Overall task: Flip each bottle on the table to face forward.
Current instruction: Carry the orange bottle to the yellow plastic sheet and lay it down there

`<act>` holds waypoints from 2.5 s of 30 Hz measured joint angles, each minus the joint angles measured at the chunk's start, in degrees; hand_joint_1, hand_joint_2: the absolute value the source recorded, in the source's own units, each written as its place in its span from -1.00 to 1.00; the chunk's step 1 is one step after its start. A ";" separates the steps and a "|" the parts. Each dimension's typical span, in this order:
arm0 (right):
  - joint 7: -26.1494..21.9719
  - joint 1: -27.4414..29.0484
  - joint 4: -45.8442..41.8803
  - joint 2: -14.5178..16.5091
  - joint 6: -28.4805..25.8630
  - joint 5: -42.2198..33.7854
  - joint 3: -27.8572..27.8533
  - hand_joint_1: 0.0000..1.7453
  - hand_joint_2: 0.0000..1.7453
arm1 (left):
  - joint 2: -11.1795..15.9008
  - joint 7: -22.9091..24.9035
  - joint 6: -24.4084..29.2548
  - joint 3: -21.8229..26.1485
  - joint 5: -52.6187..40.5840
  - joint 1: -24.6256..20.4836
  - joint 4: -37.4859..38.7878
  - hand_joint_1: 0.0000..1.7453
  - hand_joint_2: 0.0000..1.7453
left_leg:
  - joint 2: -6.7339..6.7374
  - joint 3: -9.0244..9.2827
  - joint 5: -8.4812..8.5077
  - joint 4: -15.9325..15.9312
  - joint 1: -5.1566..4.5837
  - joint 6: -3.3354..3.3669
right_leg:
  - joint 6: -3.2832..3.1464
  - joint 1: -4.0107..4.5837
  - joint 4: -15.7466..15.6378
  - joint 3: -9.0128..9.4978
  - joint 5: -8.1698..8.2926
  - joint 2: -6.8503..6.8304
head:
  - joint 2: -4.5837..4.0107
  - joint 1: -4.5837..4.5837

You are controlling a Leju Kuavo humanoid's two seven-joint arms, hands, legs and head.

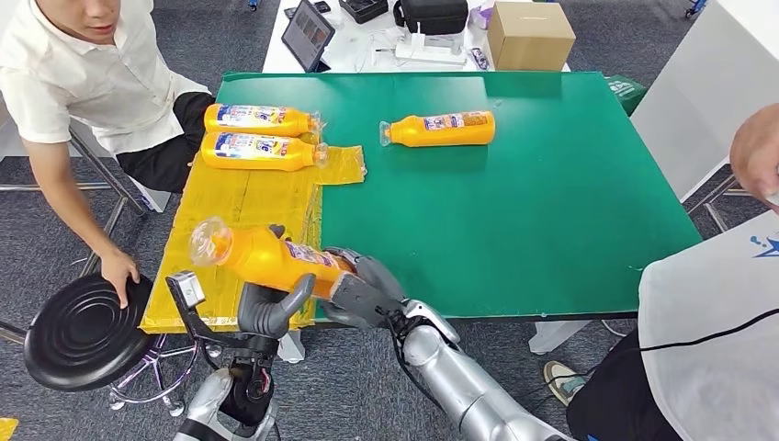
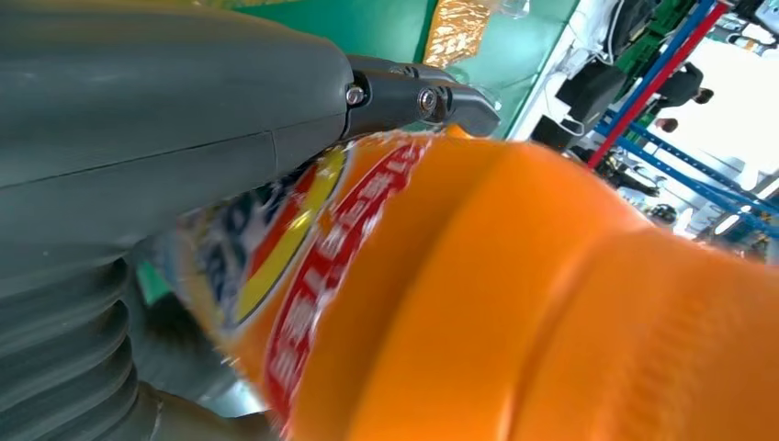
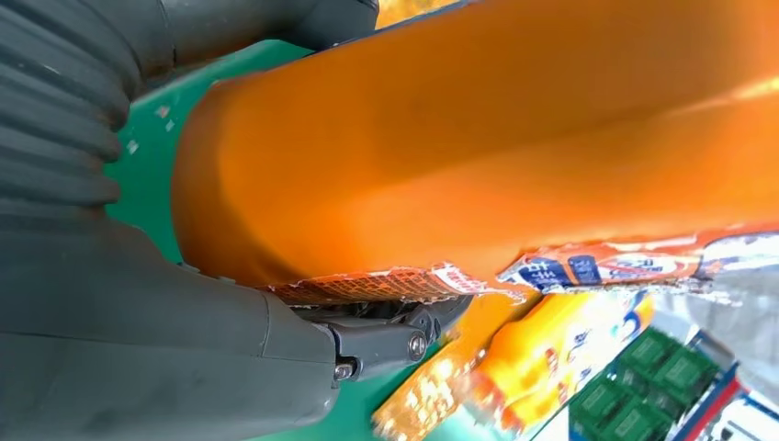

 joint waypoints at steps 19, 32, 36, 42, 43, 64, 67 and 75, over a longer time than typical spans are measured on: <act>-0.59 -0.33 1.95 0.82 1.58 -3.94 5.47 -1.00 -1.00 | -0.79 -2.97 -2.66 0.62 4.09 0.73 -1.52 1.00 1.00 | 0.02 -0.01 0.00 0.00 0.00 0.00 | 0.00 0.00 0.00 -0.02 0.00 0.00 | 0.00 -0.01; -1.03 0.54 1.83 1.09 0.04 -4.80 6.86 -1.00 -1.00 | -0.66 -6.24 -5.66 2.25 2.22 3.81 -6.17 1.00 1.00 | 0.04 -0.01 0.00 0.00 0.00 0.00 | 0.00 0.00 0.00 -0.05 0.00 0.01 | 0.00 0.01; -1.38 1.92 0.96 0.72 -0.83 -4.79 6.91 -1.00 -1.00 | -0.24 -7.13 -4.11 3.21 -0.86 3.67 -7.01 1.00 1.00 | 0.03 -0.01 0.00 0.00 0.00 0.00 | 0.00 0.00 -0.01 -0.04 0.00 0.01 | 0.00 0.00; -1.59 5.53 -1.78 -1.32 -5.49 -1.60 6.92 -1.00 -1.00 | 1.21 -7.91 1.91 6.31 -10.67 1.98 -6.98 1.00 1.00 | 0.03 -0.02 0.00 0.00 0.00 0.00 | 0.00 0.00 0.00 -0.04 0.00 0.01 | 0.00 0.00; -1.48 5.95 -2.14 -1.65 -6.11 -1.02 6.92 -1.00 -1.00 | 1.46 -7.84 3.01 6.66 -11.98 1.80 -6.89 1.00 1.00 | 0.03 -0.02 0.00 0.00 0.00 0.00 | 0.00 0.00 0.00 -0.04 0.00 0.01 | 0.00 0.01; 4.46 16.39 -17.93 -7.04 -15.76 18.57 4.06 -1.00 -1.00 | 6.77 2.21 17.98 11.50 -67.54 -7.68 7.82 1.00 1.00 | 0.08 0.01 0.01 0.00 0.00 0.00 | -0.01 0.00 0.00 -0.05 0.01 0.02 | 0.00 0.01; 3.80 16.45 -18.16 -6.92 -15.01 18.04 4.04 -1.00 -1.00 | 6.76 2.95 15.80 10.41 -70.19 -9.82 11.27 1.00 1.00 | -0.02 0.00 0.01 0.00 0.00 0.00 | -0.01 0.00 0.00 -0.05 0.00 -0.02 | 0.00 0.01; 2.32 15.93 -18.05 -5.82 -13.58 16.60 4.06 -1.00 -1.00 | 5.83 4.82 13.44 5.09 -76.50 -17.40 23.81 1.00 1.00 | 0.00 0.02 0.02 0.00 0.00 0.00 | -0.01 -0.01 0.00 0.02 0.01 -0.02 | 0.00 0.01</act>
